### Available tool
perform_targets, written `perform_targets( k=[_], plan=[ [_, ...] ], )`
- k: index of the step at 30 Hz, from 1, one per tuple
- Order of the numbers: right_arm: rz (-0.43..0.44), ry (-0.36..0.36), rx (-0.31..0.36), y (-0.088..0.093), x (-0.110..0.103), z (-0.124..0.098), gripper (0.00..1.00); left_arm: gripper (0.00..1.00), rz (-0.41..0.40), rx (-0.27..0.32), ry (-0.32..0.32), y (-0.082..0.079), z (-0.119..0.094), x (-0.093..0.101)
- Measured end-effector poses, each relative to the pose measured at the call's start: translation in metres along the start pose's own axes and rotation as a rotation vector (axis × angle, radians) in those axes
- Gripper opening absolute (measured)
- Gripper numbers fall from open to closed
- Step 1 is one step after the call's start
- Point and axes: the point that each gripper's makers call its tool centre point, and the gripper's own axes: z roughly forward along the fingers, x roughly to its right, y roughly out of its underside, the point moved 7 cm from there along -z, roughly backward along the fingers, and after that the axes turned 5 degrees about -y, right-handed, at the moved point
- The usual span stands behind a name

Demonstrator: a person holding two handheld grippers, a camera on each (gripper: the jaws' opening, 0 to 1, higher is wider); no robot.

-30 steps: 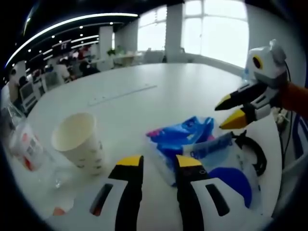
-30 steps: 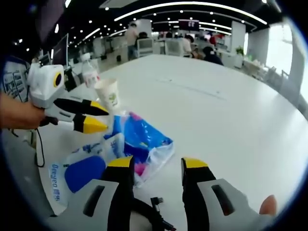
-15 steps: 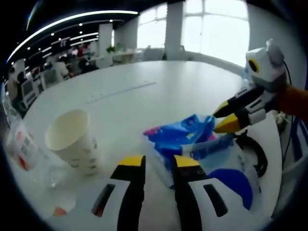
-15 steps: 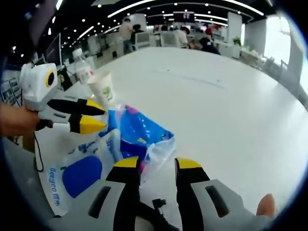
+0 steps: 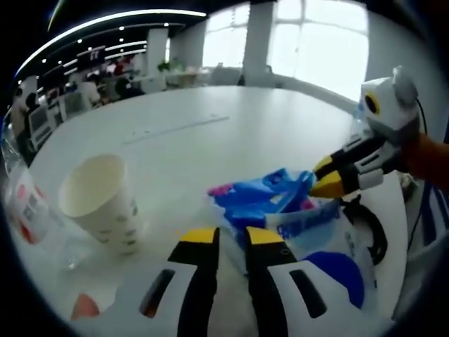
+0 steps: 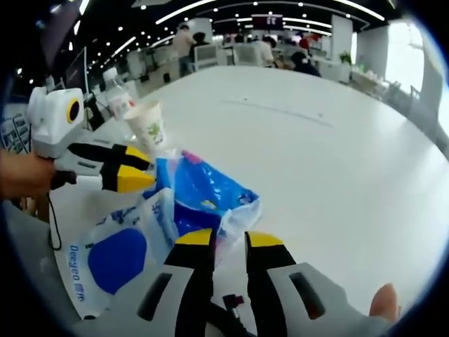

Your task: Arrange the tabletop items into an orderly group along one side of the table until the central work area is clear of visible clutter.

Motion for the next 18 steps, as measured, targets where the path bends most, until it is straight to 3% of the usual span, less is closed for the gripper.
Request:
perform_targets(
  k=[18],
  plan=[
    [-0.026, 0.013, 0.029, -0.006, 0.008, 0.001, 0.06, 0.05, -0.025, -0.004, -0.004, -0.012, 0.005, -0.001]
  ],
)
